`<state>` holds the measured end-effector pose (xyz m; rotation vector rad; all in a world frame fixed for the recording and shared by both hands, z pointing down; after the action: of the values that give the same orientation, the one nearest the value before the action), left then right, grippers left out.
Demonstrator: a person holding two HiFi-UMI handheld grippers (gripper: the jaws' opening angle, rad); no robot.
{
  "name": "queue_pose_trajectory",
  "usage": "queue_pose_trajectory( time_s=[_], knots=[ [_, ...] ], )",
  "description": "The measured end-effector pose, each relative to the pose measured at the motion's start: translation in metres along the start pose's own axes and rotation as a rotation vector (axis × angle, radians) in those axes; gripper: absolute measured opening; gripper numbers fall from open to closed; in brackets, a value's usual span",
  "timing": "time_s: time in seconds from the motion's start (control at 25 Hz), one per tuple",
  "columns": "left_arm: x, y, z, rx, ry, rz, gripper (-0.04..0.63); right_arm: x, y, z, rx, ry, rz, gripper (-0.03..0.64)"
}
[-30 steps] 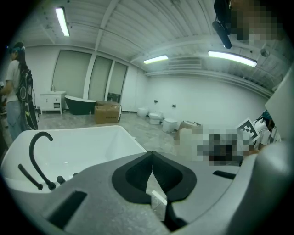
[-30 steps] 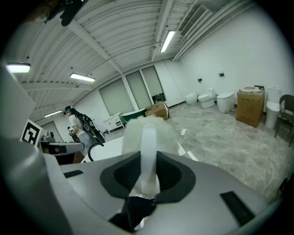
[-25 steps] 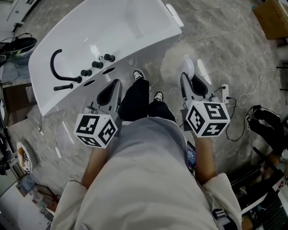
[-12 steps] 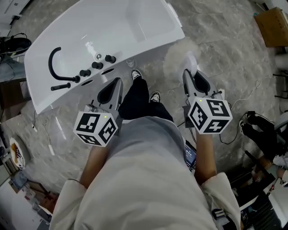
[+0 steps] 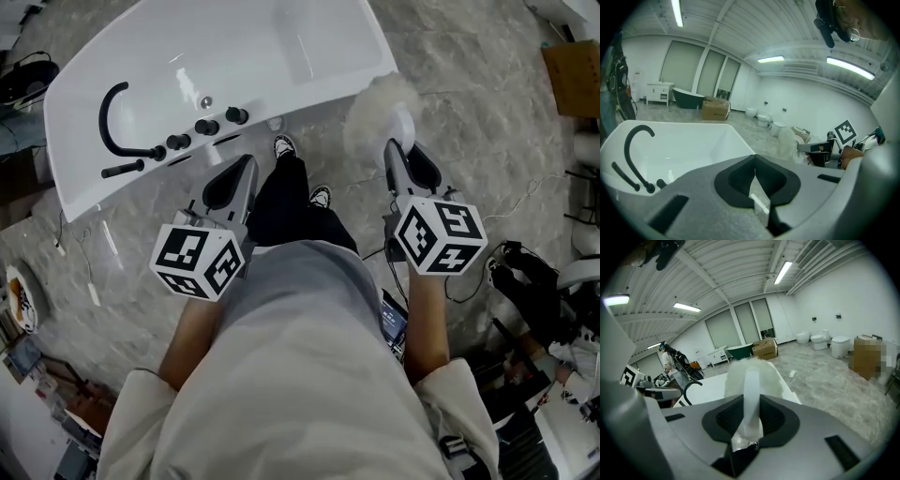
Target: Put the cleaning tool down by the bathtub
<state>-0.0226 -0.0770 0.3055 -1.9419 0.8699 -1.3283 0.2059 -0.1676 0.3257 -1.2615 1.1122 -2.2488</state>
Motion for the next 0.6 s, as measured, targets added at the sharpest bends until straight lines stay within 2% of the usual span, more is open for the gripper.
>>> queue_pose_trajectory(
  time_s=[0.6],
  knots=[
    [0.015,-0.001,-0.035,-0.046,0.010,-0.041,0.009,0.053,0.003,-0.012,-0.046,0.031,-0.091,0.078]
  ],
)
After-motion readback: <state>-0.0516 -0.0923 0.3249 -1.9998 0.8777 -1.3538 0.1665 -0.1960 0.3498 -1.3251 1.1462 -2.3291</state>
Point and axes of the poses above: the fingertips, and each gripper's own axes: x forward along the fingers, z to its right, y out of its top, the point moved 3 cm from there along -x, backward along the fingers, and after that the axes turned 1 degree about y, right-handed, at the moved point
